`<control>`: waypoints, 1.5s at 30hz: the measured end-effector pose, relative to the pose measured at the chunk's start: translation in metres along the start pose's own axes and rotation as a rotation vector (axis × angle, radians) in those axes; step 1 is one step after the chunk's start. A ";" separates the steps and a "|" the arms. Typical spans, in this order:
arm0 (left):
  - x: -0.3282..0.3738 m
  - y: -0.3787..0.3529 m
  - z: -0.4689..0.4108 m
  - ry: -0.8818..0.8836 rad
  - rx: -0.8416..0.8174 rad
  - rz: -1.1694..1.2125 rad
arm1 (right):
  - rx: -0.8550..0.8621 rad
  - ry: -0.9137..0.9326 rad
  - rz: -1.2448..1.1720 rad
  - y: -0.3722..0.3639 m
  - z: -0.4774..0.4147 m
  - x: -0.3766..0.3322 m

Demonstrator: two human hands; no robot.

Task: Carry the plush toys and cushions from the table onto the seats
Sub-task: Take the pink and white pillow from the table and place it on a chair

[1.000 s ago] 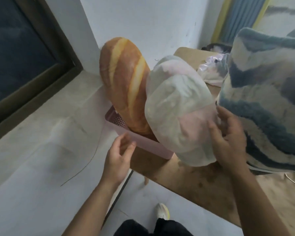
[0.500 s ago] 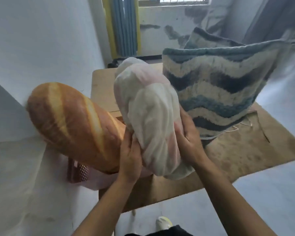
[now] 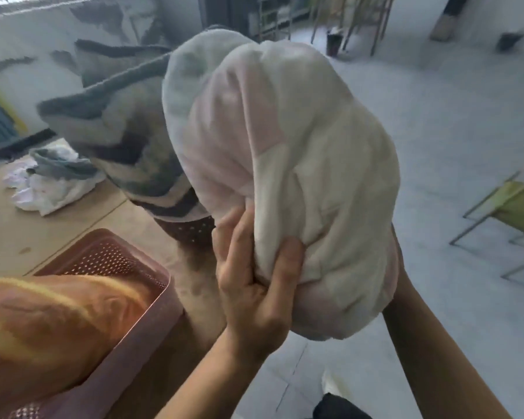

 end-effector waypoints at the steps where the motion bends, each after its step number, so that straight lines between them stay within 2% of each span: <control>1: 0.004 -0.021 0.001 -0.012 -0.057 0.011 | -0.029 0.089 0.015 0.014 -0.001 -0.009; 3: 0.006 -0.071 0.003 0.020 -0.198 0.037 | 0.084 0.193 -0.019 0.068 -0.003 -0.011; 5: -0.001 -0.121 0.007 0.071 -0.302 0.102 | 0.122 0.260 -0.009 0.117 -0.009 -0.004; 7: -0.010 -0.177 0.019 0.150 -0.399 0.162 | 0.187 0.270 -0.067 0.169 -0.017 0.007; 14: -0.008 -0.393 0.091 0.431 -0.612 0.295 | 0.361 0.427 -0.098 0.379 -0.024 0.007; 18: 0.003 -0.501 0.126 0.587 -0.768 0.351 | 0.444 0.440 -0.058 0.471 -0.046 0.005; 25: -0.013 -0.658 0.127 0.595 -0.989 0.244 | 0.496 0.452 0.044 0.579 -0.139 0.021; 31: -0.055 -0.814 0.093 0.589 -0.959 0.284 | 0.507 0.406 0.062 0.661 -0.279 0.046; 34: -0.064 -0.911 0.069 0.606 -1.000 0.322 | 0.547 0.399 0.058 0.715 -0.347 0.035; 40: -0.046 -1.095 0.038 0.624 -1.123 0.340 | 0.726 0.363 -0.033 0.855 -0.437 0.017; 43: -0.044 -1.181 0.042 0.612 -1.181 0.351 | 0.861 0.275 -0.143 0.928 -0.471 0.049; 45: -0.052 -1.238 0.052 0.638 -1.219 0.353 | 0.872 0.182 -0.120 0.974 -0.501 0.087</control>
Point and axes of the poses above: each hand's wrist, its own z-axis away from the middle knuckle, its own y-axis out of the back of the hand, x = y × z, the point moved 8 cm from there along -z, towards the middle knuckle, and after that the axes turned 13 degrees about y, right-handed, at the moved point
